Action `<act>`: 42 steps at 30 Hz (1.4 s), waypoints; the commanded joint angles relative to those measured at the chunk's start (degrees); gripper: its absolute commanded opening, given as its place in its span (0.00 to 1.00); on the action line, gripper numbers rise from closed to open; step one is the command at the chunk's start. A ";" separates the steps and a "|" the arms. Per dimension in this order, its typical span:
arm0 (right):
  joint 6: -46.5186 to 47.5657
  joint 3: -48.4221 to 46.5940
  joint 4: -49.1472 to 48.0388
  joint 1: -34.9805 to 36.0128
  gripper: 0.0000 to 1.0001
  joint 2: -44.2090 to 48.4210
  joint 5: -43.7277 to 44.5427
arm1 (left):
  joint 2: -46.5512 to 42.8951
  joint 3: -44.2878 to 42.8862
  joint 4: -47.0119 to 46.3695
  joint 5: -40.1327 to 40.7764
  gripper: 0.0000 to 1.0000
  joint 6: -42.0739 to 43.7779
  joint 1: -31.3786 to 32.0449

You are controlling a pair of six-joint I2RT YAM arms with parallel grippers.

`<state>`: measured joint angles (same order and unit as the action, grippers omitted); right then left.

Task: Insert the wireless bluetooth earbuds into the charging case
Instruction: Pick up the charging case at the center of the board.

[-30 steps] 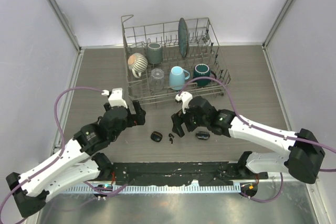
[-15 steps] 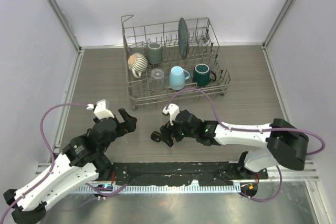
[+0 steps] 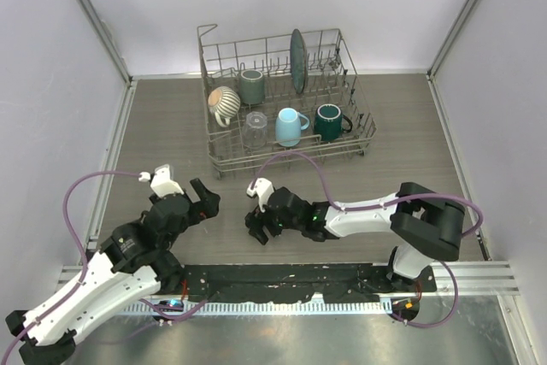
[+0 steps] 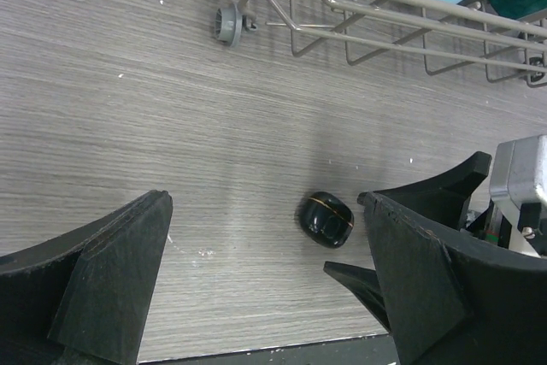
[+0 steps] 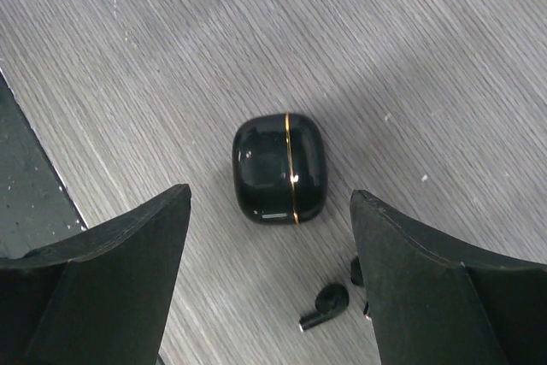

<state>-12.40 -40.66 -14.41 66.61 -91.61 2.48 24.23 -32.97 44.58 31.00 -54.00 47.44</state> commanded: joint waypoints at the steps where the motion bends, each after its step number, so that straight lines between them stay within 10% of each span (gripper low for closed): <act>1: 1.94 -3.19 -5.45 0.80 0.80 -3.04 1.91 | 1.17 -0.25 -0.63 0.99 1.00 0.12 -0.24; 13: 4.32 -4.43 -2.55 2.12 0.61 -5.86 3.14 | 0.29 -1.22 0.25 1.87 1.00 1.09 -0.24; 24: 4.76 -3.55 -0.35 2.39 0.65 -5.86 4.90 | -1.20 -1.39 -0.19 1.69 1.00 1.97 -0.24; 33: 5.46 -3.72 1.23 2.39 0.41 -5.51 6.04 | 0.03 -1.31 -3.79 -1.82 1.00 3.28 -0.24; 35: 5.55 -3.37 1.58 2.39 0.16 -4.54 6.04 | 0.03 -1.39 -5.19 -2.52 1.00 3.46 -0.24; 42: 4.32 -0.21 -0.26 2.39 0.06 9.41 6.40 | -1.81 -2.09 -7.05 -6.13 1.00 4.25 -0.24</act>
<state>-7.70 -41.98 -12.23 68.79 -93.06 7.55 23.77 -32.97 40.82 26.74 -50.54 47.44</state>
